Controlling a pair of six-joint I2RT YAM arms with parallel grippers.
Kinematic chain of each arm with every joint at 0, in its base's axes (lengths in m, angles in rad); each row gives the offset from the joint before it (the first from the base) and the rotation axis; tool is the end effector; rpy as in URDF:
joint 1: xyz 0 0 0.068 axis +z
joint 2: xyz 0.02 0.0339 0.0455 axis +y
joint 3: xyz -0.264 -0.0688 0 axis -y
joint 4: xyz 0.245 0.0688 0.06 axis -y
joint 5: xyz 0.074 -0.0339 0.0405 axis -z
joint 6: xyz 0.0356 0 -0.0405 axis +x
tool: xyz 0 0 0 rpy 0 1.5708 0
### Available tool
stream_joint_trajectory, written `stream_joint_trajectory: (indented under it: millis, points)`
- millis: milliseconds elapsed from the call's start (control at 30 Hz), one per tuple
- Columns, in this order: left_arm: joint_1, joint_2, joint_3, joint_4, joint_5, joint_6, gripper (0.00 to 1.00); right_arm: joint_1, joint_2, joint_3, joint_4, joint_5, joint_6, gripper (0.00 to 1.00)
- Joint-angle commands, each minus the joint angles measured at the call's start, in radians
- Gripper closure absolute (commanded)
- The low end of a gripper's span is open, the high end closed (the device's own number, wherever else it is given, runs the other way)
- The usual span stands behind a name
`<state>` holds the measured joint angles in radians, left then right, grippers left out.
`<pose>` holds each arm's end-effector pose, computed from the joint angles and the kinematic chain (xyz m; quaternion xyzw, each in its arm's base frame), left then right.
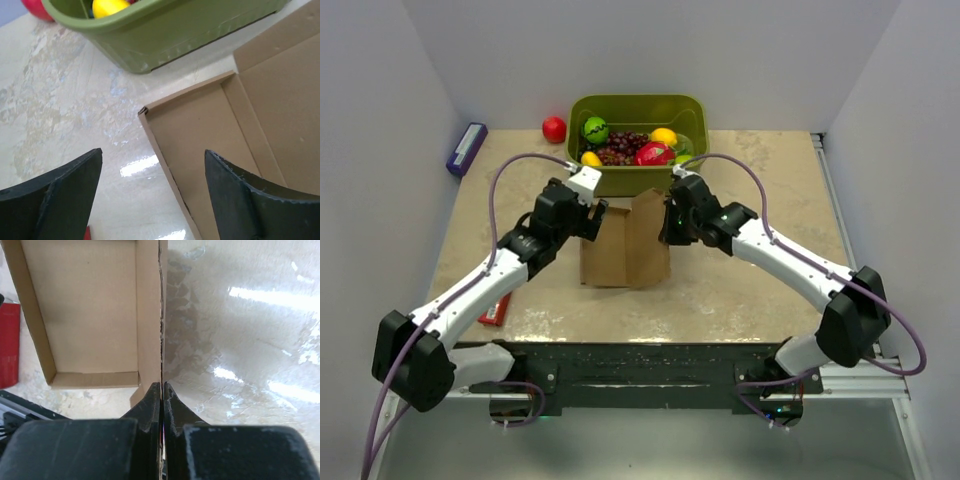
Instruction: Fold the paper box
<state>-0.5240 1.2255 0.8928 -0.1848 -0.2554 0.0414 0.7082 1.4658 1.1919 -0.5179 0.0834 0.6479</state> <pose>0.2435 -0.1303 0.2850 0.1777 0.8413 -0.0122 0.5104 0.2460 0.2068 0.2896 -0.0120 0.9244 0.2079 0.3197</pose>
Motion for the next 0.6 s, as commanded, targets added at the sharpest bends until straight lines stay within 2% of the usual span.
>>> stream_joint_trajectory:
  millis: [0, 67, 133, 267, 467, 533, 567]
  points:
    - [0.007, -0.07, 0.02, 0.076, 0.126, -0.005, 0.12, 0.0, 0.028, 0.161, -0.12, -0.003, -0.169, 1.0]
    - [0.005, -0.099, 0.008, 0.102, 0.183, -0.002, 0.11, 0.0, 0.042, 0.207, -0.16, -0.037, -0.212, 1.0]
    - [0.007, -0.155, -0.008, 0.137, 0.182, -0.001, 0.11, 0.0, 0.047, 0.276, -0.227, -0.037, -0.26, 1.0]
    - [0.021, -0.21, 0.004, 0.157, 0.182, -0.02, 0.04, 0.0, 0.041, 0.366, -0.3, -0.039, -0.324, 1.0]
    - [0.022, -0.161, 0.122, 0.072, 0.343, -0.034, 0.04, -0.003, 0.074, 0.498, -0.435, -0.03, -0.457, 1.0]
    - [0.038, -0.117, 0.202, 0.003, 0.315, -0.034, 0.04, -0.006, 0.079, 0.52, -0.481, -0.036, -0.482, 1.0]
    - [0.08, -0.107, 0.224, -0.01, 0.311, -0.034, 0.03, -0.006, 0.076, 0.528, -0.496, -0.037, -0.496, 1.0]
